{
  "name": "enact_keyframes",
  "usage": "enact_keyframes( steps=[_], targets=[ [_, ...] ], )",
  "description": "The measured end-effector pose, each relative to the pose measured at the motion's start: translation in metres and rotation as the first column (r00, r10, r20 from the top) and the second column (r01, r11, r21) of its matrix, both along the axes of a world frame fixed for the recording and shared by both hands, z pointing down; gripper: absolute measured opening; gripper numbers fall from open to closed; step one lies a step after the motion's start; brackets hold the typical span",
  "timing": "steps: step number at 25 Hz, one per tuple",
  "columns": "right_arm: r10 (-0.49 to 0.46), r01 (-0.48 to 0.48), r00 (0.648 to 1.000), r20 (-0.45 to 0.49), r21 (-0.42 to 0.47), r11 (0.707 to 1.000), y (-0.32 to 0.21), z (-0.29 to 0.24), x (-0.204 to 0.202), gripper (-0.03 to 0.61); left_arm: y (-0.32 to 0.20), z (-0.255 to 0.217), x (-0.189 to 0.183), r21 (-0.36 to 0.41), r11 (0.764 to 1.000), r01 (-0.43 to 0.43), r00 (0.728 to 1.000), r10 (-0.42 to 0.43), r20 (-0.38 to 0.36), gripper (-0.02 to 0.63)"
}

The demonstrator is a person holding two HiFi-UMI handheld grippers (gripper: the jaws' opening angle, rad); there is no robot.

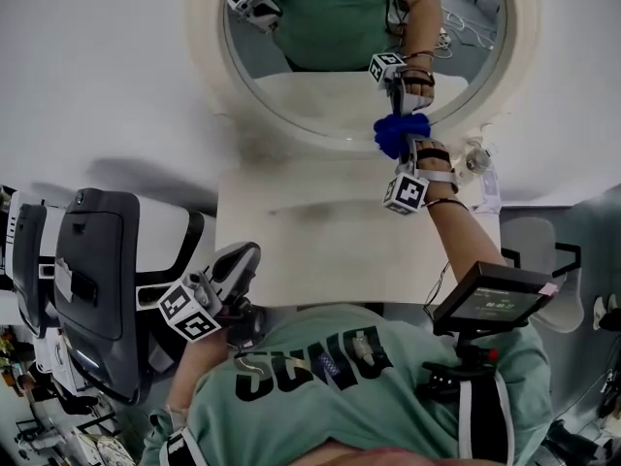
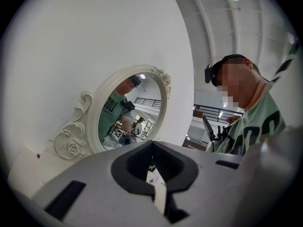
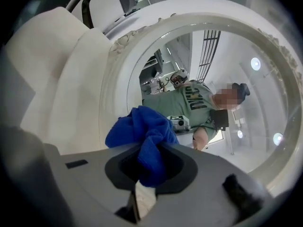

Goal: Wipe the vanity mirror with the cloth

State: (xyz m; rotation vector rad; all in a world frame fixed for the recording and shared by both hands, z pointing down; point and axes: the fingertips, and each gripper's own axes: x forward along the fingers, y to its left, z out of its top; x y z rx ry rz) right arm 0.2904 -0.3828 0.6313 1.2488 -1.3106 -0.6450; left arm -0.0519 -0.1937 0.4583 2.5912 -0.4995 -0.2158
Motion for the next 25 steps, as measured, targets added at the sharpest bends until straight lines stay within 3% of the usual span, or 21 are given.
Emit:
enact_keyframes(
  steps=[4,6,9,11,14,17,20,25],
  targets=[
    [-0.021,0.024,0.998,0.063,-0.059,0.998,0.009,-0.012,-0.006,0.048,0.006,-0.026,0.0,0.074,0.997,-0.02,1.0,0.021,-0.023,0.011],
    [-0.051,0.052,0.997,0.061,-0.003,0.999,0.017,-0.044,-0.011,0.048,0.009,-0.039,-0.006,0.112,0.994,-0.015,0.999,0.019,-0.034,0.011],
    [-0.083,0.075,0.996,0.043,0.156,0.985,0.025,-0.13,-0.013,0.048,0.014,-0.056,-0.018,0.153,0.988,0.003,0.998,0.006,-0.059,0.011],
    [-0.077,0.072,0.997,0.007,0.299,0.951,0.025,-0.211,-0.006,0.048,0.014,-0.067,-0.022,0.193,0.981,0.008,0.997,0.008,-0.083,0.01],
    [-0.019,0.045,0.998,-0.057,0.502,0.864,0.021,-0.331,0.012,0.048,0.007,-0.081,-0.024,0.256,0.967,0.016,0.993,0.015,-0.116,0.011],
    [0.056,0.021,0.993,-0.106,0.61,0.792,0.023,-0.408,0.024,0.048,0.006,-0.09,-0.029,0.285,0.958,0.029,0.991,0.01,-0.135,0.01],
    [0.116,0.009,0.982,-0.148,0.654,0.757,0.018,-0.443,0.031,0.048,0.008,-0.095,-0.034,0.305,0.951,0.047,0.988,0.001,-0.154,0.011],
    [0.192,-0.037,0.968,-0.158,0.672,0.739,0.014,-0.453,0.035,0.049,0.01,-0.096,-0.045,0.32,0.945,0.075,0.985,-0.021,-0.169,0.011]
  ],
)
